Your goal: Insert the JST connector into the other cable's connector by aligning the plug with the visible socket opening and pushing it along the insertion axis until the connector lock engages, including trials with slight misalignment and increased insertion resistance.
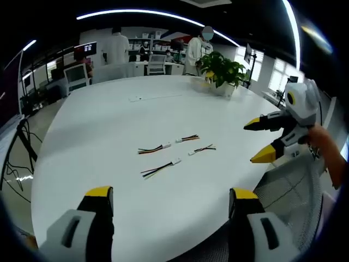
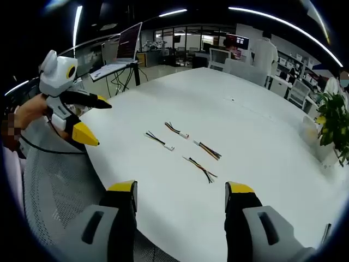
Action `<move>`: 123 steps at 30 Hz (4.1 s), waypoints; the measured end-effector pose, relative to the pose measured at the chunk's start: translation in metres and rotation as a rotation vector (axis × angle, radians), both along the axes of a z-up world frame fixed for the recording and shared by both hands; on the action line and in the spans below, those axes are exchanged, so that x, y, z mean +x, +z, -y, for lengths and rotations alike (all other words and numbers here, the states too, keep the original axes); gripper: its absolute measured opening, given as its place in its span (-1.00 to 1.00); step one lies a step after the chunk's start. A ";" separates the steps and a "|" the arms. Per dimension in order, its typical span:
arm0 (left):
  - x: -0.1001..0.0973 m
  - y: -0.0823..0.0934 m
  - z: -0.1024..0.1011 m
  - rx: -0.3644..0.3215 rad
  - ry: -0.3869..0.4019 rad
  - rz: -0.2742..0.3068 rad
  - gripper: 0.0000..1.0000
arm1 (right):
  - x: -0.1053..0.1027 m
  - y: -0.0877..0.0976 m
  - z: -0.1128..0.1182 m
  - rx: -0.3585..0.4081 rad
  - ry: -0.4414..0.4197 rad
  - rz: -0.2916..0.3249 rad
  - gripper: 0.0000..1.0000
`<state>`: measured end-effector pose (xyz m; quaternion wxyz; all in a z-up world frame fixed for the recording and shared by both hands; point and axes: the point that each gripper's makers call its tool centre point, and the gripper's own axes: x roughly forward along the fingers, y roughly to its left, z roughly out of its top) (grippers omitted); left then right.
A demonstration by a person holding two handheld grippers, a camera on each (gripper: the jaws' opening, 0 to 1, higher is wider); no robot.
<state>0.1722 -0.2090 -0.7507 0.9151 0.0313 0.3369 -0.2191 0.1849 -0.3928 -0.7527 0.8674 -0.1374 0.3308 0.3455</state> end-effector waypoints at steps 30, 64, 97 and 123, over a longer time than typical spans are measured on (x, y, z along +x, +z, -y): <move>-0.002 0.001 0.007 0.004 -0.030 0.005 0.66 | 0.000 0.009 0.006 0.009 -0.026 0.020 0.20; -0.001 -0.005 0.007 -0.013 -0.111 -0.003 0.63 | 0.001 0.004 0.018 0.005 -0.041 -0.005 0.07; -0.017 0.015 0.034 -0.067 -0.212 0.076 0.51 | 0.000 0.032 0.007 0.127 0.116 0.134 0.10; 0.021 0.044 0.010 0.078 -0.144 0.141 0.34 | 0.050 0.089 0.029 0.154 0.259 0.215 -0.03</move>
